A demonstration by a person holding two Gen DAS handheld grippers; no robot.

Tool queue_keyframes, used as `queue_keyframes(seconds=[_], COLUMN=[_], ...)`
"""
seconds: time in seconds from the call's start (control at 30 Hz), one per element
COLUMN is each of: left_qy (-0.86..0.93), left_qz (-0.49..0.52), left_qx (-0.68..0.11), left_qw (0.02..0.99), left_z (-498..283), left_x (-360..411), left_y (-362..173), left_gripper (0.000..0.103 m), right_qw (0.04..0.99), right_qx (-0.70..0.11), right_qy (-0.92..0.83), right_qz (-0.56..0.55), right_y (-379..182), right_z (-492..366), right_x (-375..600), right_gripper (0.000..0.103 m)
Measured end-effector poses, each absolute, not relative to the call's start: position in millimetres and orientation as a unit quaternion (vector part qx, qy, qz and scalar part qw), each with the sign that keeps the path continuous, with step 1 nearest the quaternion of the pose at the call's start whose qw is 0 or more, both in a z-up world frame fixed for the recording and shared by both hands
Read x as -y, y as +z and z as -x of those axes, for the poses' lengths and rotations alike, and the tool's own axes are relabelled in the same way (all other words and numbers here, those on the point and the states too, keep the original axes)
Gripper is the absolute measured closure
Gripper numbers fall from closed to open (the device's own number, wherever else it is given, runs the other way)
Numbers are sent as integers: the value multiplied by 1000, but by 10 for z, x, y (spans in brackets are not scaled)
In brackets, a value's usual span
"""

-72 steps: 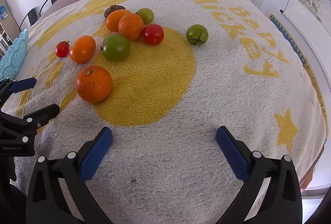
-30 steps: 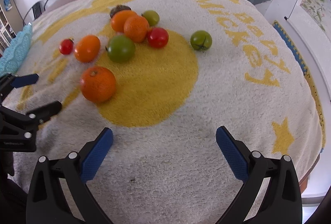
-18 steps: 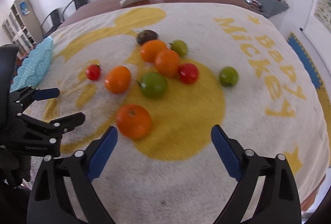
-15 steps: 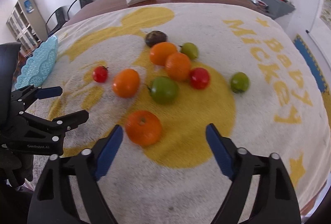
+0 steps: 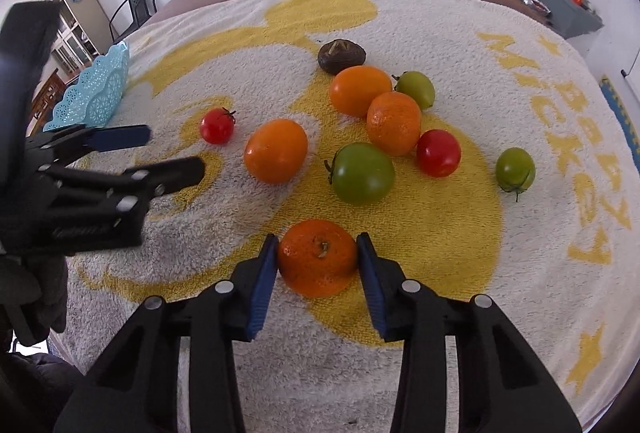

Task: Organize fruits
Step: 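Grasp the red tomato with the left tool while the right tool grasps a tangerine, then carry both fruits to the blue basket and open both tools to drop them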

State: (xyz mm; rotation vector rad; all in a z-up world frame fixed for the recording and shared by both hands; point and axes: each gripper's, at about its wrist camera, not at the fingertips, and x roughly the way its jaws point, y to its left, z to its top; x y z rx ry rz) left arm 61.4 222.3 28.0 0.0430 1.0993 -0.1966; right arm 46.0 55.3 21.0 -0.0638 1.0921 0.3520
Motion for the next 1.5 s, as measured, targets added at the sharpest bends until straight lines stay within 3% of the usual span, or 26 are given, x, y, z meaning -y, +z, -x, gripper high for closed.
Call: queue_keyframes(seconds=[0.07,0.3,0.47,0.53,0.6,1.2,1.5], left_qy=[-95,-93,-96,-95,-92,-76,-34], left_qz=[-11,6,5,-1,-3,-8,11], left_qx=[-525,-535,-536,-538,-535,-505,-476], left_qw=[846,840,839,838,840,860,879], left_z=[-655,-840,-906,-927,-935,-811,-687], left_x=[-2208,-2140,-2074,-2047,-2043,-2070,-2458], left_y=[262,220,223,205,211,450,711], left_gripper=[22,48,56,62,76,76,76], right_qw=[839,839,838,837,837,846,850], right_qx=[-518,-521,-522,-522,-522,-507,-495], right_qy=[165,155,161,164,165,165,183], right_qz=[23,6,7,8,8,7,12], right_y=[212,219,216,222,225,328,454], right_z=[-468,-493,-502,-500,-499,-478,-501], right_x=[-500,-326,-307,-307,-304,-276,-471], right_gripper=[63,63,63,63,63,63,63])
